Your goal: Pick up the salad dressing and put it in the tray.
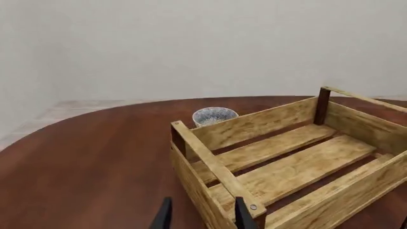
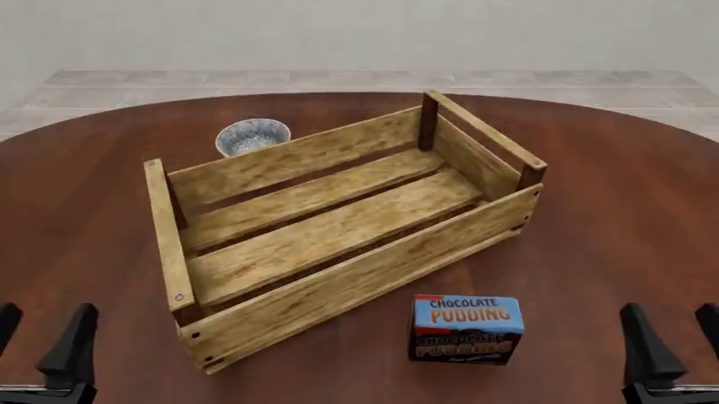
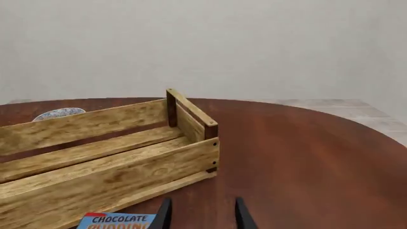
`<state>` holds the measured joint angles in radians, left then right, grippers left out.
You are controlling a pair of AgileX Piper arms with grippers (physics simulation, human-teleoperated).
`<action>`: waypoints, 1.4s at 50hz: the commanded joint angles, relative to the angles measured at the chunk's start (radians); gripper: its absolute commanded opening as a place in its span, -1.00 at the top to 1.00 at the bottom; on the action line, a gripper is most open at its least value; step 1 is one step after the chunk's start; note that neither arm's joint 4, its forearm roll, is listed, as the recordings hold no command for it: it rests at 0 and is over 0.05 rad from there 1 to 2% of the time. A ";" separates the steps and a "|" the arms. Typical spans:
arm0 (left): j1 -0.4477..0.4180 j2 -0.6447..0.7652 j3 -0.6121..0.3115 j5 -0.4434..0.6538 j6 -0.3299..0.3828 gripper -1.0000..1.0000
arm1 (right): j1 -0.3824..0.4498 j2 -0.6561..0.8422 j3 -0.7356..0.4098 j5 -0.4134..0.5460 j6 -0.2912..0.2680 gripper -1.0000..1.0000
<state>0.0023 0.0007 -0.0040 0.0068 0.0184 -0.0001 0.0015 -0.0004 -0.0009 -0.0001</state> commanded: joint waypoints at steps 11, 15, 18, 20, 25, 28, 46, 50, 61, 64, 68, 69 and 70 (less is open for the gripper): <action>0.014 0.015 -0.026 0.038 0.048 -1.00 | -0.001 0.000 0.000 0.000 -0.001 -1.00; 0.010 0.020 -0.047 0.064 0.052 -1.00 | -0.001 0.000 0.000 0.000 -0.001 -1.00; 0.000 0.027 -0.058 0.078 0.062 -1.00 | -0.001 0.000 0.000 0.000 -0.001 -1.00; -0.012 0.091 -0.068 0.063 0.071 -1.00 | -0.001 0.000 0.000 0.000 -0.001 -1.00; -0.036 0.115 -0.144 0.139 0.086 -1.00 | -0.001 -0.001 0.000 0.000 -0.001 -1.00; -0.039 0.092 -0.196 0.218 0.105 -1.00 | -0.001 -0.001 -0.001 0.000 -0.001 -1.00; -0.005 0.006 -0.531 0.667 0.284 -1.00 | -0.001 -0.001 0.000 0.000 -0.002 -1.00; 0.013 0.029 -0.627 0.770 0.292 -1.00 | -0.001 -0.001 -0.002 0.001 -0.002 -1.00; 0.131 0.114 -0.711 0.948 0.276 -1.00 | -0.001 -0.001 -0.002 0.001 -0.002 -1.00; 0.129 0.112 -0.734 0.986 0.268 -1.00 | -0.001 -0.001 -0.002 0.001 -0.002 -1.00; 0.195 0.105 -0.698 1.025 0.389 -1.00 | -0.001 -0.001 -0.002 0.001 -0.002 -1.00; 0.191 0.120 -0.713 1.044 0.361 -1.00 | -0.001 -0.001 -0.002 0.001 -0.002 -1.00; 0.192 0.129 -0.727 1.053 0.342 -1.00 | -0.001 -0.001 -0.002 0.001 -0.002 -1.00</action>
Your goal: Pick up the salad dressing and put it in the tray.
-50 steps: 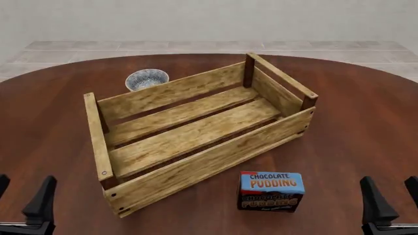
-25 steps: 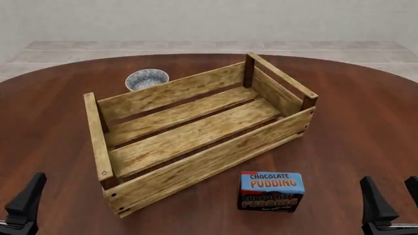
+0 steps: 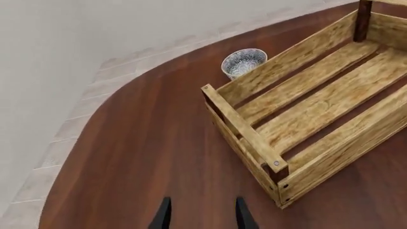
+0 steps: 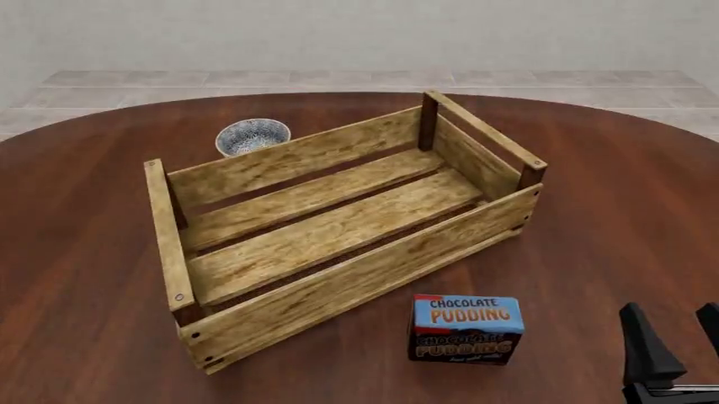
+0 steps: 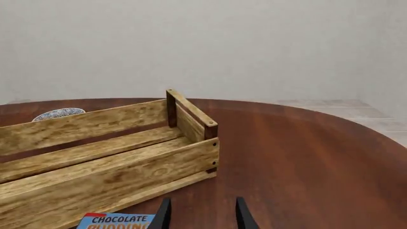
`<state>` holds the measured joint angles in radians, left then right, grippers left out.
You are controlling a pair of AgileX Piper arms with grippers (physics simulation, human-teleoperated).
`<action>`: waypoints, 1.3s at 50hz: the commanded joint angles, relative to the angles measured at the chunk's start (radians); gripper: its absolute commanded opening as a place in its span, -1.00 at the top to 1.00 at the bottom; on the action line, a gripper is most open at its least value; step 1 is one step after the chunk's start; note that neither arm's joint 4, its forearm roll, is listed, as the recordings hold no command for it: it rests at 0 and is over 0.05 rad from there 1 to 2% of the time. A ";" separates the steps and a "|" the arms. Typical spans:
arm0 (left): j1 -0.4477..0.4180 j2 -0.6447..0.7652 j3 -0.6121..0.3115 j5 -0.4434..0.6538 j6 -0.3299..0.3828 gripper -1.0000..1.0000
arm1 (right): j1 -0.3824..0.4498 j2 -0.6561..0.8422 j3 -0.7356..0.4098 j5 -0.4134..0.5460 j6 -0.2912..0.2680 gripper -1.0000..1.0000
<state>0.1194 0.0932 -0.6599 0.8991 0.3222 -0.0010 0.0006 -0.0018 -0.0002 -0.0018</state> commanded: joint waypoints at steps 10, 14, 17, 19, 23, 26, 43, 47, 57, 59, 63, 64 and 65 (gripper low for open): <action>0.179 0.069 -0.064 0.170 0.051 -1.00 | 0.000 0.000 0.000 0.000 0.000 -1.00; 0.210 0.097 -0.047 0.149 0.028 -1.00 | 0.000 0.000 0.000 0.000 0.000 -1.00; 0.259 0.107 -0.012 0.107 0.039 -1.00 | 0.000 0.000 0.000 0.000 0.000 -1.00; 0.279 0.103 0.025 0.093 0.055 -1.00 | 0.000 0.000 0.000 0.000 0.000 -1.00; 0.299 0.116 0.058 0.066 0.014 -1.00 | 0.000 0.000 0.000 0.000 0.000 -1.00; 0.319 0.113 0.088 0.045 0.039 -1.00 | 0.000 0.000 0.000 0.000 0.000 -1.00; 0.497 0.199 0.238 -0.110 0.091 -1.00 | 0.000 0.000 0.000 0.001 0.000 -1.00; 0.531 0.220 0.242 -0.137 0.111 -1.00 | 0.000 0.000 0.000 0.000 0.000 -1.00; 0.598 0.288 0.271 -0.225 0.132 -1.00 | 0.000 0.000 0.000 0.000 0.000 -1.00; 0.610 0.310 0.272 -0.243 0.097 -1.00 | 0.000 0.000 0.000 0.000 0.000 -1.00; 0.631 0.327 0.296 -0.272 0.106 -1.00 | 0.000 0.000 0.000 0.000 0.000 -1.00; 0.634 0.333 0.303 -0.277 0.105 -1.00 | 0.000 0.000 0.000 0.000 0.000 -1.00; 0.640 0.338 0.309 -0.284 0.113 -1.00 | 0.000 0.000 0.000 0.000 0.000 -1.00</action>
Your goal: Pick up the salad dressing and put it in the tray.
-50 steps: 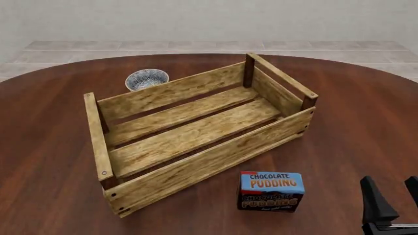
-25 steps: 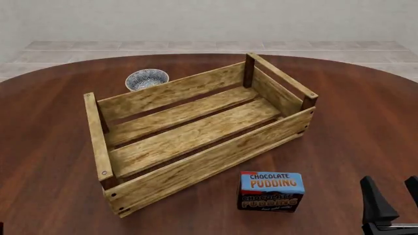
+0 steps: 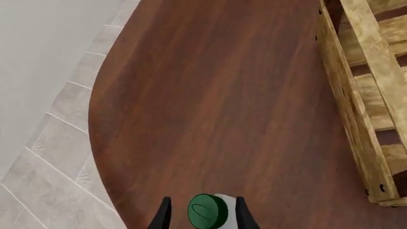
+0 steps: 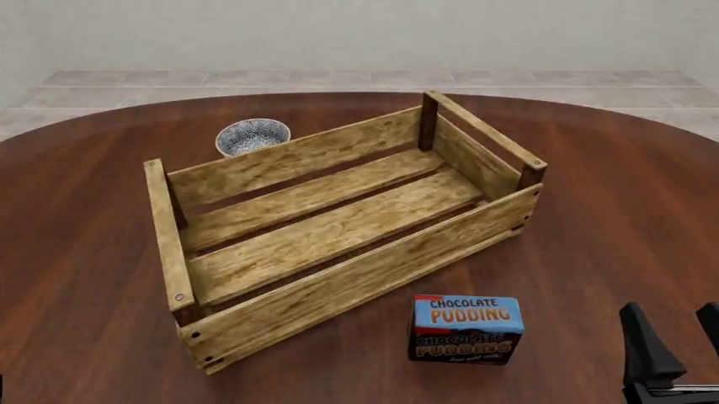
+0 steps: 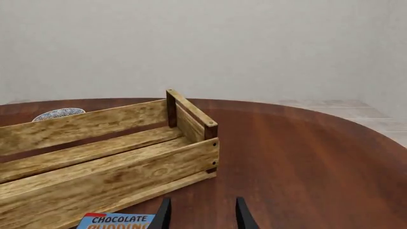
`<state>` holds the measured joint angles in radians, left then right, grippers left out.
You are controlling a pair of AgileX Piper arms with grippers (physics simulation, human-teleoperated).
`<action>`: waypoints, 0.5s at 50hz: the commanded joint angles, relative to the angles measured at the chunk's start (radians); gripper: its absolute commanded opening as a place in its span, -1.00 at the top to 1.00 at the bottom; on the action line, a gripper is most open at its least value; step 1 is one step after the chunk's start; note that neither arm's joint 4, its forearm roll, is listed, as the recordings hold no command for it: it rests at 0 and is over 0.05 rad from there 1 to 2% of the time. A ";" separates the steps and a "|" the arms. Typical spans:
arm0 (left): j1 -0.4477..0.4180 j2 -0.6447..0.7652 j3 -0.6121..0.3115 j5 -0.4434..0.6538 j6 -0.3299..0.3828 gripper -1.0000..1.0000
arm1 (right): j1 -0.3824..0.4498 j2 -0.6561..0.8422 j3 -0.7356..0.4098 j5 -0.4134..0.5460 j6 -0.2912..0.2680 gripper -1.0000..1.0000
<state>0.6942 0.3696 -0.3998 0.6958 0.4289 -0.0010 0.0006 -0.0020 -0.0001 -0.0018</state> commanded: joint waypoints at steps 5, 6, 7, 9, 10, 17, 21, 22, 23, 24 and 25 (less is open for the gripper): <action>0.076 0.081 0.057 -0.097 0.003 -1.00 | 0.000 0.000 0.000 0.000 0.000 -1.00; 0.080 0.094 0.074 -0.115 0.002 -1.00 | 0.000 0.000 0.000 0.000 0.000 -1.00; 0.082 0.102 0.087 -0.128 0.001 -1.00 | 0.000 0.000 0.000 0.000 0.000 -1.00; 0.084 0.111 0.094 -0.137 0.001 -1.00 | 0.000 0.000 0.000 0.000 0.000 -1.00; 0.086 0.117 0.096 -0.143 -0.002 -1.00 | 0.000 0.000 0.000 0.000 0.000 -1.00; 0.087 0.165 0.149 -0.191 -0.018 -1.00 | 0.000 0.000 0.000 0.000 0.000 -1.00; 0.097 0.231 0.197 -0.270 -0.027 -1.00 | 0.000 0.000 0.000 0.000 0.000 -1.00; 0.100 0.244 0.205 -0.288 -0.025 -1.00 | 0.000 0.000 0.000 0.000 0.000 -1.00; 0.100 0.255 0.211 -0.300 -0.030 -1.00 | 0.000 0.000 0.000 0.000 0.000 -1.00; 0.101 0.283 0.231 -0.331 -0.034 -1.00 | 0.000 0.000 0.000 0.000 0.000 -1.00; 0.101 0.285 0.232 -0.333 -0.034 -1.00 | 0.000 0.000 0.000 0.000 0.000 -1.00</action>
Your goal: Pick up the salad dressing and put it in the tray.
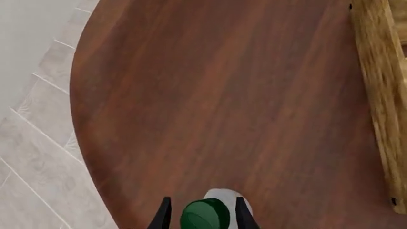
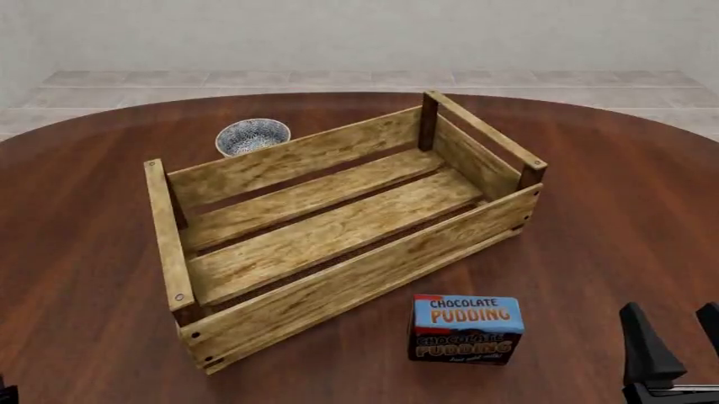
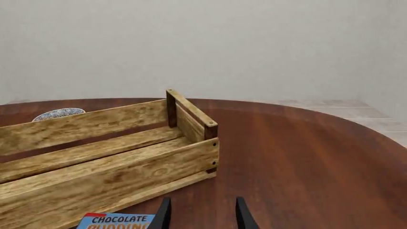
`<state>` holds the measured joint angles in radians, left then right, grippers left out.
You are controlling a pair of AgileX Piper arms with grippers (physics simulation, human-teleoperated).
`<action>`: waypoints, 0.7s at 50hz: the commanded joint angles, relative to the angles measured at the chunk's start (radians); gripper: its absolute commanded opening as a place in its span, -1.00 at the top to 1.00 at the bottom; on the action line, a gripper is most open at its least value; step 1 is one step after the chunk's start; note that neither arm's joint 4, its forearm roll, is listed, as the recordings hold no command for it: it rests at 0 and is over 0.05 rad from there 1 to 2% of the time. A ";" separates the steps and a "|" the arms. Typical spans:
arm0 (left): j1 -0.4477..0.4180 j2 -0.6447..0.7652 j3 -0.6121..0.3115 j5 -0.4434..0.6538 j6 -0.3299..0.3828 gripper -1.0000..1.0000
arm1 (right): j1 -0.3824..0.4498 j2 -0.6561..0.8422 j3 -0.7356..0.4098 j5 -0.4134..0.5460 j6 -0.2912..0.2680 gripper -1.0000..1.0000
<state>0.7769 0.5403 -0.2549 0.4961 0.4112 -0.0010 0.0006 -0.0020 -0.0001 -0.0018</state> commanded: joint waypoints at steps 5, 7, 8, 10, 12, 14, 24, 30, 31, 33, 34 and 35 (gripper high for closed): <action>0.028 0.205 0.134 -0.243 -0.018 -1.00 | 0.000 0.000 0.000 0.000 0.000 -1.00; 0.028 0.205 0.134 -0.243 -0.018 -1.00 | 0.000 0.000 0.000 0.000 0.000 -1.00; 0.028 0.205 0.134 -0.243 -0.018 -1.00 | 0.000 0.000 0.000 0.000 0.000 -1.00; 0.028 0.205 0.134 -0.243 -0.018 -1.00 | 0.000 0.000 0.000 0.000 0.000 -1.00; 0.028 0.205 0.134 -0.243 -0.018 -1.00 | 0.000 0.000 0.000 0.000 0.000 -1.00; 0.028 0.205 0.134 -0.243 -0.018 -1.00 | 0.000 0.000 0.000 0.000 0.000 -1.00; 0.028 0.205 0.134 -0.243 -0.018 1.00 | 0.000 0.000 0.000 0.000 0.000 -1.00; 0.028 0.205 0.134 -0.243 -0.018 1.00 | 0.000 0.000 0.000 0.000 0.000 -1.00; 0.028 0.205 0.134 -0.243 -0.018 1.00 | 0.000 0.000 0.000 0.000 0.000 -1.00; 0.028 0.205 0.134 -0.243 -0.018 1.00 | 0.000 0.000 0.000 0.000 0.000 -1.00; 0.028 0.205 0.134 -0.243 -0.018 1.00 | 0.000 0.000 0.000 0.000 0.000 -1.00; 0.028 0.205 0.134 -0.243 -0.018 1.00 | 0.000 0.000 0.000 0.000 0.000 -1.00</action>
<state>0.7991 0.7271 -0.1499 0.2558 0.3804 -0.0010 0.0006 -0.0020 0.0000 -0.0018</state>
